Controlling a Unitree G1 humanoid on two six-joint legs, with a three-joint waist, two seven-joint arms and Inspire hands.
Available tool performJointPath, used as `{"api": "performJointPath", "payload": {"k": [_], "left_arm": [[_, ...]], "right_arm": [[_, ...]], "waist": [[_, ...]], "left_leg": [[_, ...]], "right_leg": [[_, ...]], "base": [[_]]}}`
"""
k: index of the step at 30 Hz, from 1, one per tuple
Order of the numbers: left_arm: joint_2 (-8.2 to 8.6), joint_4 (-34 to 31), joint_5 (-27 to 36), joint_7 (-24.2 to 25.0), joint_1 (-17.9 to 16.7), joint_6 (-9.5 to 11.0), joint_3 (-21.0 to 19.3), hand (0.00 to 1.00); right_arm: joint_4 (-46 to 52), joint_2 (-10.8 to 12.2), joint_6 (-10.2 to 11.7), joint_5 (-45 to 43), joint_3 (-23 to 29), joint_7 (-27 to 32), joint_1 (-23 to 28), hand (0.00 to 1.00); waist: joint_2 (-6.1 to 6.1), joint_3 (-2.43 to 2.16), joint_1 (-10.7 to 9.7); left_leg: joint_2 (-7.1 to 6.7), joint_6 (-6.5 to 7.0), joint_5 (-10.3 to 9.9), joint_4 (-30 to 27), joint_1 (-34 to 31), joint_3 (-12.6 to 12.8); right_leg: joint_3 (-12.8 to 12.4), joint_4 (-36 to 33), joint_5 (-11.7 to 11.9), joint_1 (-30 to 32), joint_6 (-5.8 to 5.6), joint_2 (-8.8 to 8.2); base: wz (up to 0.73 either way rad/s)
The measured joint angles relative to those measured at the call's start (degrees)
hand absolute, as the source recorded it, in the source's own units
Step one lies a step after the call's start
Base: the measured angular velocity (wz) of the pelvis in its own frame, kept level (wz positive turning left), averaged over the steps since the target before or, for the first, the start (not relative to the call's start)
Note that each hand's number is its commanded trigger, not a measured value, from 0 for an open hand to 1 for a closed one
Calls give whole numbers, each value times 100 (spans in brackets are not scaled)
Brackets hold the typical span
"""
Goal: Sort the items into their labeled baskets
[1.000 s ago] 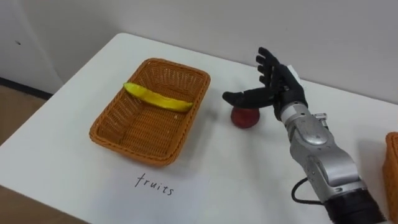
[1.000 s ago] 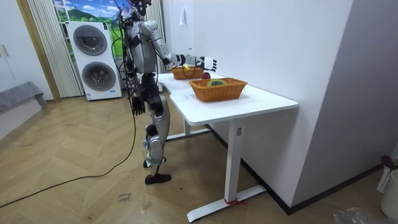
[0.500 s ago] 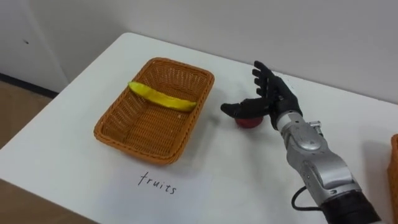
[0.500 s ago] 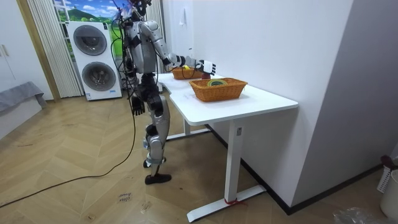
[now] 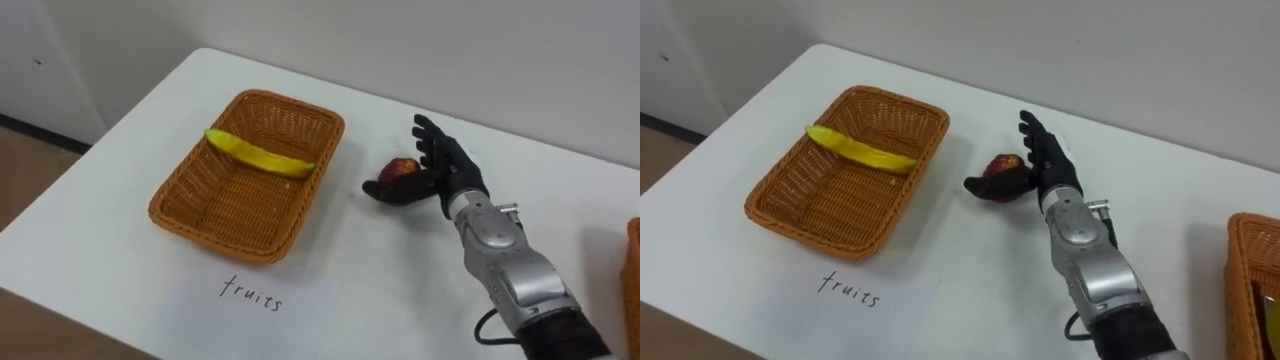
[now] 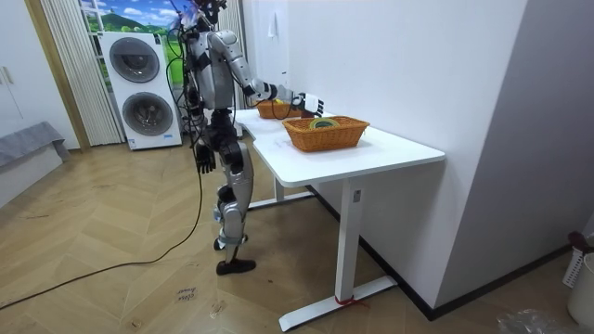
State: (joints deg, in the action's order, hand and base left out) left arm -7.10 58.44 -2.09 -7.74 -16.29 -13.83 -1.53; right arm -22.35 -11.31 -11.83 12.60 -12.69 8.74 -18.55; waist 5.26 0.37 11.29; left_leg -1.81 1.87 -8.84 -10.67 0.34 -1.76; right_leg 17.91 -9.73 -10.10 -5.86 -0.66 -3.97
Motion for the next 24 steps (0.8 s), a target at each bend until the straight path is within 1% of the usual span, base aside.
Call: {"api": "performJointPath", "payload": {"k": [3,7,9,14,19,24], "left_arm": [[-14,-2,-11,67,-3,-7,-5,0],[-16,-76,-12,83,-6,-80,-5,0],[-16,-80,-12,71,-7,-83,-5,0],[-16,-114,-12,38,-19,-83,-5,0],[-16,-112,-13,-77,-21,-83,-5,0],[-15,-113,-13,-83,-20,-84,-5,0]], "right_arm": [[-14,-10,0,-172,0,-4,0,0],[-145,-12,-15,-197,0,-17,0,0],[-220,-12,-20,-198,-1,-22,1,0],[-245,-12,-20,-213,-1,-19,1,0],[-245,-13,-20,-214,0,-16,1,0],[-245,-13,-20,-226,-1,-16,2,0]], "waist": [[9,4,-4],[0,8,-3],[-2,10,-3],[-38,31,-7],[-52,30,-5],[-59,29,-16]], "left_leg": [[-3,4,-5,-8,-1,0],[-3,3,-30,-17,-6,-3],[-4,3,-30,-17,-5,-5],[-24,3,-30,-17,-5,-11],[-42,4,-29,-16,-5,-29],[-61,6,-29,-20,-5,-73]], "right_leg": [[-5,0,0,-2,0,-2],[-7,1,0,-17,-1,5],[-9,1,0,-19,-1,5],[-7,2,0,-21,0,9],[-8,3,-1,-24,-3,8],[6,7,-8,-42,-13,1]], "base": [[0],[0],[0],[0],[0],[3]]}}
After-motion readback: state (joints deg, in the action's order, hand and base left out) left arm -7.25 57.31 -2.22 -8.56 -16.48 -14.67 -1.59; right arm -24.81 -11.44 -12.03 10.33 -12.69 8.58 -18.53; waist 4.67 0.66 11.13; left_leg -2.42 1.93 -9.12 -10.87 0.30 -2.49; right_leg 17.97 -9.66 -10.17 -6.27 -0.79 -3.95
